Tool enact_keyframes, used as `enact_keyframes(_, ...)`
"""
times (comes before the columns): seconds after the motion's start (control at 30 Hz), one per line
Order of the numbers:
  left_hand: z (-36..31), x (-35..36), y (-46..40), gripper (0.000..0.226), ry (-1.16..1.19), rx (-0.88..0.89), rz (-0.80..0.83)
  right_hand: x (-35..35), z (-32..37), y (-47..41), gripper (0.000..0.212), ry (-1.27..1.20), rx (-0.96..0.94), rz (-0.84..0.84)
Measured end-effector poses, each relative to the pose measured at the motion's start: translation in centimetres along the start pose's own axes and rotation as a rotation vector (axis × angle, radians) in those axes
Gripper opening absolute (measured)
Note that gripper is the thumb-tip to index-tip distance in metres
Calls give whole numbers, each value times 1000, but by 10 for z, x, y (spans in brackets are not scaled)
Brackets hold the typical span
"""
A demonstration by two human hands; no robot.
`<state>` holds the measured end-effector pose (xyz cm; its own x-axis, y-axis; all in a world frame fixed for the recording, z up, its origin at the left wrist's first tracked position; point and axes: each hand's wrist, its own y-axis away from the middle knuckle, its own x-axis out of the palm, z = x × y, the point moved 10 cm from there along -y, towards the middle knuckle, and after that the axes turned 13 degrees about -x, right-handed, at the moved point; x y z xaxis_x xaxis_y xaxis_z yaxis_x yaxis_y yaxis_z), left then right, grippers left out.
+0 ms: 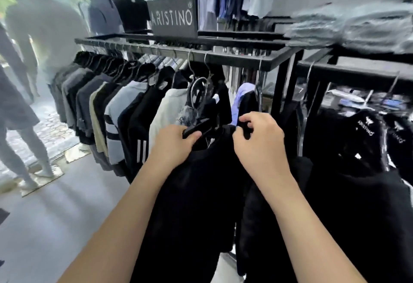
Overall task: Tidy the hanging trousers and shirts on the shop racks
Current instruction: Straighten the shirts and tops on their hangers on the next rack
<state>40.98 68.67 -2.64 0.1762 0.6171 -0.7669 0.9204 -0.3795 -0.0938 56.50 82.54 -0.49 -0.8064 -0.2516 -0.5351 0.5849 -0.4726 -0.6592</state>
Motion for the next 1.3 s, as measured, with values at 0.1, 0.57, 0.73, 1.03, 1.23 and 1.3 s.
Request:
enact_keyframes(0.1, -29, -1, -24, 29, 41, 12, -56, -3, -19, -13, 45, 29, 58, 28)
enact_keyframes(0.57, -119, 41, -108, 25, -12, 72, 35, 23, -54, -46, 55, -6, 204, 65)
enact_keyframes(0.73, -101, 85, -118, 28, -16, 34, 146, 24, -72, -44, 54, -23, 337, 78)
enact_keyframes(1.03, -89, 93, -121, 23, 96, 88, 142, 19, -79, -42, 43, -42, 473, 134)
enact_keyframes(1.23, -104, 52, -53, 30, 413, 473, -195, 16, -80, -38, 26, -126, 487, 90)
enact_keyframes(1.3, -110, 71, -25, 28, 509, 469, 114, 22, -87, -32, 24, -226, 534, 79)
